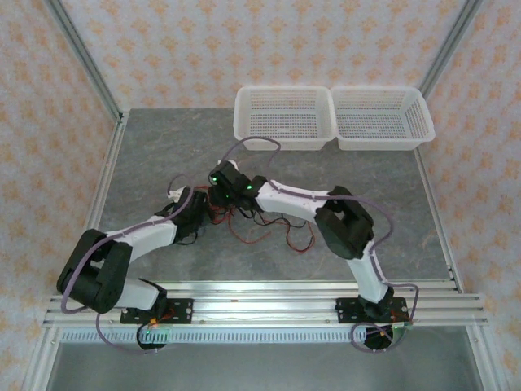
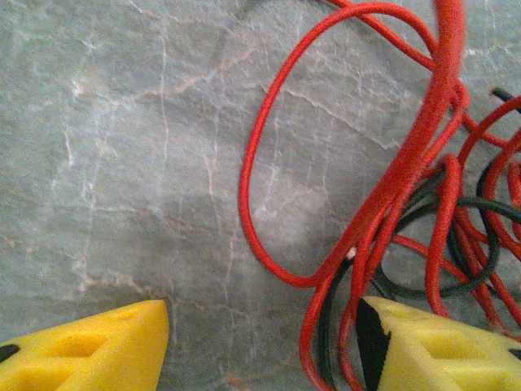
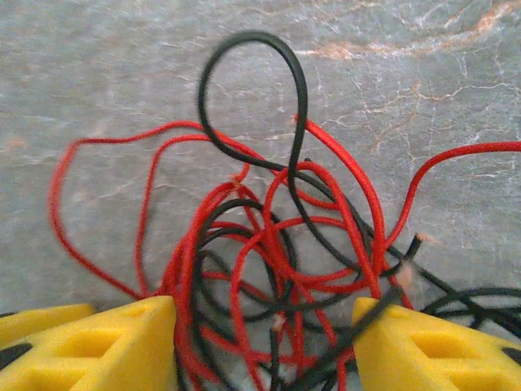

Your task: Untangle the cables

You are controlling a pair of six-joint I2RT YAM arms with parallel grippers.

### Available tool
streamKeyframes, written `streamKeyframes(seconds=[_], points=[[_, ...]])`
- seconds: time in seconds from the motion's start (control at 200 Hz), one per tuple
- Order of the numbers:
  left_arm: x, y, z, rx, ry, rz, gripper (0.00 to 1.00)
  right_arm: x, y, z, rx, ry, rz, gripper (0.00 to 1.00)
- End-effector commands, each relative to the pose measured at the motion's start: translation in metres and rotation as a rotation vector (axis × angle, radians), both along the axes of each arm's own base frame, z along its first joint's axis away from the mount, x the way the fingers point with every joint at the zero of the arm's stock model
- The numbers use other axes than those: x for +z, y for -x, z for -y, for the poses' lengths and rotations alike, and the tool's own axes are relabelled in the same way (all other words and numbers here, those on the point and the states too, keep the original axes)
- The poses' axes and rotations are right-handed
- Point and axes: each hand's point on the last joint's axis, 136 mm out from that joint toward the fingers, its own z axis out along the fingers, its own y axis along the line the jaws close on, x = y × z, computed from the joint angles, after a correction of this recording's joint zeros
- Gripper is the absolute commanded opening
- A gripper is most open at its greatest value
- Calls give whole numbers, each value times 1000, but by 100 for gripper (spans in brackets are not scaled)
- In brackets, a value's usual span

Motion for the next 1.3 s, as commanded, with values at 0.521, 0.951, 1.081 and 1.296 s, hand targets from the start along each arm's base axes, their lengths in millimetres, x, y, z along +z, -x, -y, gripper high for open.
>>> streamKeyframes(seconds=[0.521,0.951,1.081,1.296], points=[[21,-41,-62,216,-149,95,68,-55,9,92,-229,233,3,2],[99,-33,24,-145,43,187,76,-43,17,81,-169,-1,-46,0],[89,-32,55,-247,76,149,76,-45,19,79,-172,-58,-72,0],[52,-42,85,-314,86,75,76,-47,22,81,-194,-103,-101,0]])
